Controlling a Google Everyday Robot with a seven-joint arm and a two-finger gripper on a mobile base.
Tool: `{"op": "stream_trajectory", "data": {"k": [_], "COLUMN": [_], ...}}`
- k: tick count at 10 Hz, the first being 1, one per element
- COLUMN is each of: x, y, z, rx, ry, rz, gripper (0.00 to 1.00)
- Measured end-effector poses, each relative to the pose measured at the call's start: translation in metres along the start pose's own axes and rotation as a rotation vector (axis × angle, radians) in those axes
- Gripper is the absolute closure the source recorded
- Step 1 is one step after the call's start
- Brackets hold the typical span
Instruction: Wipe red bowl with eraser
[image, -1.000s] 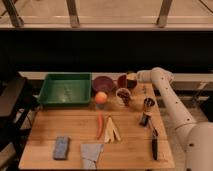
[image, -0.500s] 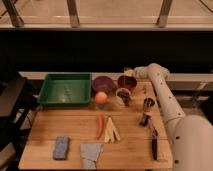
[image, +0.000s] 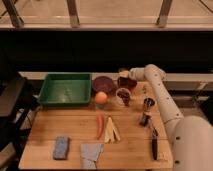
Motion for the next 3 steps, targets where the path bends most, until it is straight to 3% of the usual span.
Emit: {"op": "stream_trajectory", "data": {"k": [3], "x": [0.015], "y": [-0.001], "z": [-0.024], "rx": [0.024], "ry": [-0.002], "rz": [0.028], "gripper": [0.81]}}
